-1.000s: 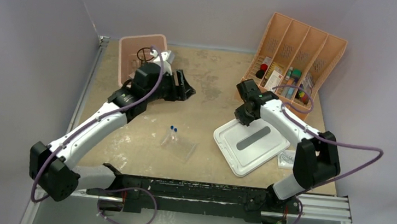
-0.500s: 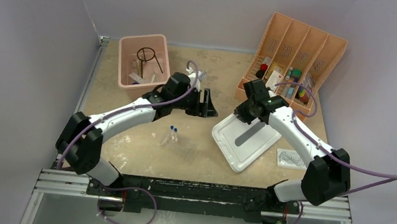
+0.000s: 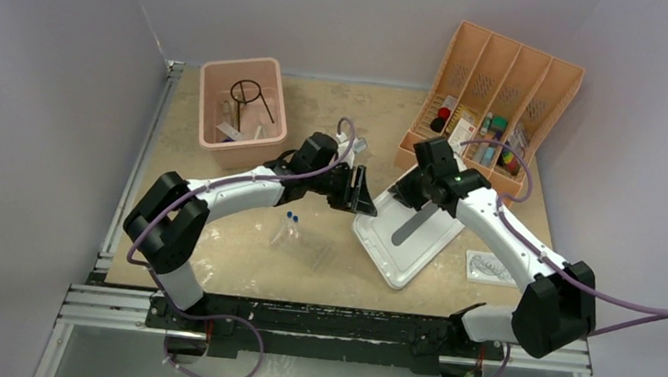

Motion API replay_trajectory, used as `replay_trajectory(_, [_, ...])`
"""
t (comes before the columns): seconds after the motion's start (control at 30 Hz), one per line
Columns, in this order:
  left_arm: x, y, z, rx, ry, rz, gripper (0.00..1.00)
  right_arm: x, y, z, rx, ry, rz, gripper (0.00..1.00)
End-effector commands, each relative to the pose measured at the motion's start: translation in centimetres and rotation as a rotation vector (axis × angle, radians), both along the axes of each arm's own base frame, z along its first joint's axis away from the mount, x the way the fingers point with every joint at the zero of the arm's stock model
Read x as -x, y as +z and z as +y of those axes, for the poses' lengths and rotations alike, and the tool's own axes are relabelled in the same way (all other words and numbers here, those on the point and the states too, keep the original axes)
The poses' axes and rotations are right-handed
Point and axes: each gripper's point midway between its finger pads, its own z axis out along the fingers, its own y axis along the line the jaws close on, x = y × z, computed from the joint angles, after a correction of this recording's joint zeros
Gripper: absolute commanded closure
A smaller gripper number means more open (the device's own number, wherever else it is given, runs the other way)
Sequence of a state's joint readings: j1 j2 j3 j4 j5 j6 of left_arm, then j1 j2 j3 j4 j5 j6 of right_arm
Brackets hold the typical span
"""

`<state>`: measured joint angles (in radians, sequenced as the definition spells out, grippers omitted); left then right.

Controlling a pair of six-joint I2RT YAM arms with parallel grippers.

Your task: Organize the chemistry lab equipment

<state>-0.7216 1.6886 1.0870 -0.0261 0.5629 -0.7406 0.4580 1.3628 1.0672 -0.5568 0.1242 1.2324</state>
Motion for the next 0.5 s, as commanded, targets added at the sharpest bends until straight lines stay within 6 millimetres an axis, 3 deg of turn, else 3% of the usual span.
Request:
replay_trajectory(0.0, [0.1,2.7,-1.4,0.096,-0.033,-0.033,0.56,-0.4,2.1,0.9,-0.063,0.036,-0.085,1.00])
replay_trajectory(0.17, [0.6,2.5,-1.6,0.097,-0.049,-0.024,0.69,-0.4,2.7,1.4,-0.098,0.053,-0.119,1.00])
replay_trajectory(0.33, [0.9,3.3,-1.3,0.089,-0.079,-0.062,0.99,-0.2,2.9,1.2,-0.098,0.046,-0.124,1.00])
replay_trajectory(0.4, [1.2,3.4,-0.8,0.063,-0.093,-0.067,1.00,-0.3,3.0,1.2,-0.095,0.051,-0.127,0.98])
replay_trajectory(0.47, [1.5,4.2,-0.6,0.063,-0.112,-0.088,1.00,-0.2,3.4,1.2,-0.092,0.058,-0.132,0.85])
